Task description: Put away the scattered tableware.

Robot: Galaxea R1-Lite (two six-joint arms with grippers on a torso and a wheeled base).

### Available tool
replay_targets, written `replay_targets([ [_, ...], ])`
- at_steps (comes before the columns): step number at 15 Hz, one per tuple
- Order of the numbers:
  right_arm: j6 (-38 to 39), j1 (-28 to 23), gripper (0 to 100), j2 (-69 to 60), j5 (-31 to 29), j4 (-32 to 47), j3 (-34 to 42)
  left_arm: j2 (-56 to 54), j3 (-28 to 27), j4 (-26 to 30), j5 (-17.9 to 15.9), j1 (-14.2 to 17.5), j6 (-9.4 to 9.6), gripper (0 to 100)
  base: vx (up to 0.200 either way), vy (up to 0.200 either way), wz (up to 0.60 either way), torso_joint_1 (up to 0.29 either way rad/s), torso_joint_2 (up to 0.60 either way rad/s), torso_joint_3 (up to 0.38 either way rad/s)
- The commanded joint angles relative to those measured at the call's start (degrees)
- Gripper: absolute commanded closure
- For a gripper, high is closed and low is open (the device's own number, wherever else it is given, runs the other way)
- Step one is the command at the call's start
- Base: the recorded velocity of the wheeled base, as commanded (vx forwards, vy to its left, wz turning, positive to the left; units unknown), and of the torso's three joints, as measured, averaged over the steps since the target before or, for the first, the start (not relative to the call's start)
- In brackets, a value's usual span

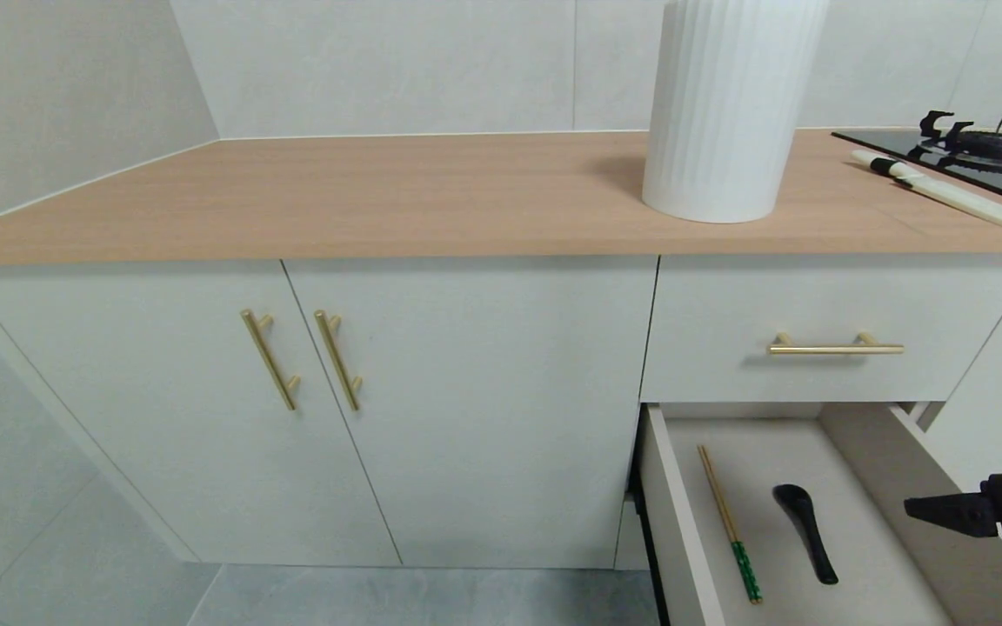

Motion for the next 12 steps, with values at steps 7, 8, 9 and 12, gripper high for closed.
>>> replay_targets([
  [7,-0.23,3.21,0,3.20,0.11,6.12,-0.02,0.05,0.00,-0.04,0.00,0.05,0.05,0,-0.143,0.000,0.00,-0.003,0.00,0.004],
  [8,-0.23,3.91,0,3.73,0.11,6.73,-0.02,0.05,0.00,-0.04,0.00,-0.04,0.05,0,0.000,0.000,0.00,0.000,0.00,0.000],
  [9,-0.23,5.84,0,5.04,0.11,8.49,0.07,0.05,0.00,-0.04,0.00,0.05,-0.03,0,0.000,0.000,0.00,0.000,0.00,0.000],
  [12,0.04,9.53,0,9.00,1.52,12.53,0.16,0.05,0.00,-0.04,0.00,0.05,0.05,0,0.000,0.000,0.00,0.000,0.00,0.000],
])
